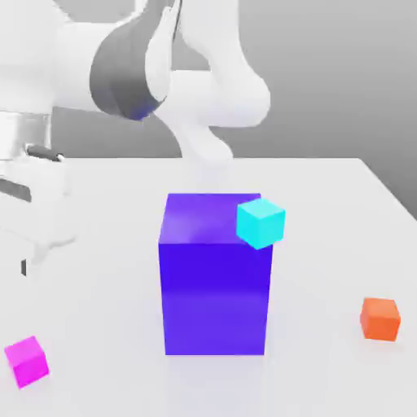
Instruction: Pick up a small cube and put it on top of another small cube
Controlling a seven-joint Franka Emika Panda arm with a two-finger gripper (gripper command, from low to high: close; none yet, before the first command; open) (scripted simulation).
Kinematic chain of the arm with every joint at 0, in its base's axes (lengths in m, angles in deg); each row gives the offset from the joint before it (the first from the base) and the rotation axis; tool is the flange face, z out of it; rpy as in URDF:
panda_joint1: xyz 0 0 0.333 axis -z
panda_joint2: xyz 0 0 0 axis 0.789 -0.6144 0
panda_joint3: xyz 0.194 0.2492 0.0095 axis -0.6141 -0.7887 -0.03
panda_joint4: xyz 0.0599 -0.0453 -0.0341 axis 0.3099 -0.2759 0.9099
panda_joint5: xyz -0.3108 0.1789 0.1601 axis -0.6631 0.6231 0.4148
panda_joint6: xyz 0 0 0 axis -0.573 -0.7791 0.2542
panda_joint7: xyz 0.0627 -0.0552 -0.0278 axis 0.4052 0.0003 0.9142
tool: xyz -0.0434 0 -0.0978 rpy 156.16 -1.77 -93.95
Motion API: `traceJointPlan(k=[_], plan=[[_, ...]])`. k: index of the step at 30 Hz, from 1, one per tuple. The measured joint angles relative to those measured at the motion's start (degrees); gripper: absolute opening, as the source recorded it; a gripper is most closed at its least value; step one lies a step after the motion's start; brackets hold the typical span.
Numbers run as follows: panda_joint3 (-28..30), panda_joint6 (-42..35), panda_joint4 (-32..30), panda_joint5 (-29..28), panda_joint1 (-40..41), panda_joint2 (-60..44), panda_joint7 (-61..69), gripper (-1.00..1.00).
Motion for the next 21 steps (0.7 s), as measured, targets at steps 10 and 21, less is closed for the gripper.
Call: traceJointPlan(k=[10, 21], plan=[[-1.75, 10.09, 0.44, 8.76, 7.06, -21.03, 2.86, 0.00], [-1.27, 8.27, -0.11, 7.68, 6.84, -18.69, 2.01, -1.00]])
